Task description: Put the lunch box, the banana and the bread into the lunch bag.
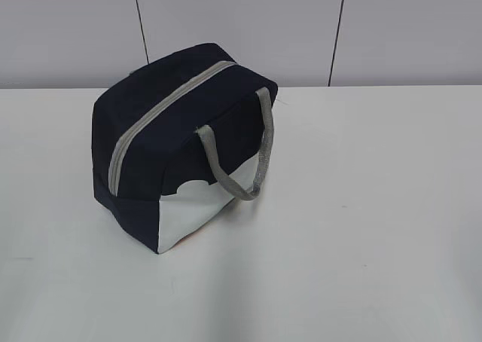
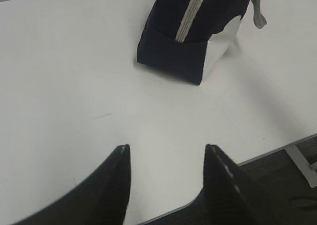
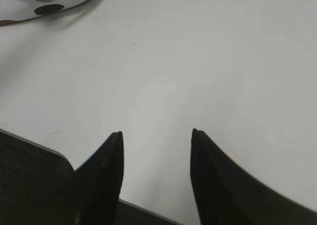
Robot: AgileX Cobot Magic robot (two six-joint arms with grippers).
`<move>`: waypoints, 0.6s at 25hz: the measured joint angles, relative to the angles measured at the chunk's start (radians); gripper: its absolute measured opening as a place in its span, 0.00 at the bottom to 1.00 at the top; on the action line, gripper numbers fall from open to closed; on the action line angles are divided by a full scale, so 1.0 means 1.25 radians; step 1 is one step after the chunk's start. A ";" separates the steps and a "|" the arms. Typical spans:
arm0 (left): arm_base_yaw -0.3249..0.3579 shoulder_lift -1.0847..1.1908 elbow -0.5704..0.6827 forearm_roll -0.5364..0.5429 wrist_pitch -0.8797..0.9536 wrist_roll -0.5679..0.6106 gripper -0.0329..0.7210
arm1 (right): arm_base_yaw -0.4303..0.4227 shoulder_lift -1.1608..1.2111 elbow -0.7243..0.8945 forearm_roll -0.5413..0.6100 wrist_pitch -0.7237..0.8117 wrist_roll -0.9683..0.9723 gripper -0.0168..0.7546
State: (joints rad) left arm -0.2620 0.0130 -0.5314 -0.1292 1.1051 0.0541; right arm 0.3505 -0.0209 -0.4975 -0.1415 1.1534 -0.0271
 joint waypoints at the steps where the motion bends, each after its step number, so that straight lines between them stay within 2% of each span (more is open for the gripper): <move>1: 0.000 0.000 0.000 0.000 0.000 -0.001 0.52 | 0.000 0.000 0.000 0.001 0.000 0.000 0.47; 5: 0.000 0.000 0.000 -0.002 0.000 -0.002 0.51 | -0.008 0.000 0.000 0.001 0.000 0.000 0.47; 8: 0.012 0.000 0.000 -0.002 -0.001 -0.002 0.51 | -0.052 0.000 0.000 0.002 0.000 0.000 0.47; 12: 0.084 0.000 0.000 0.001 -0.001 -0.002 0.51 | -0.127 0.000 0.000 0.003 0.000 0.000 0.47; 15: 0.140 0.000 0.000 0.004 -0.001 -0.002 0.50 | -0.155 0.000 0.000 0.005 0.000 0.006 0.47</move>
State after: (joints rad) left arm -0.0870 0.0130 -0.5314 -0.1246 1.1044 0.0511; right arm 0.1573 -0.0209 -0.4975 -0.1354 1.1534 -0.0194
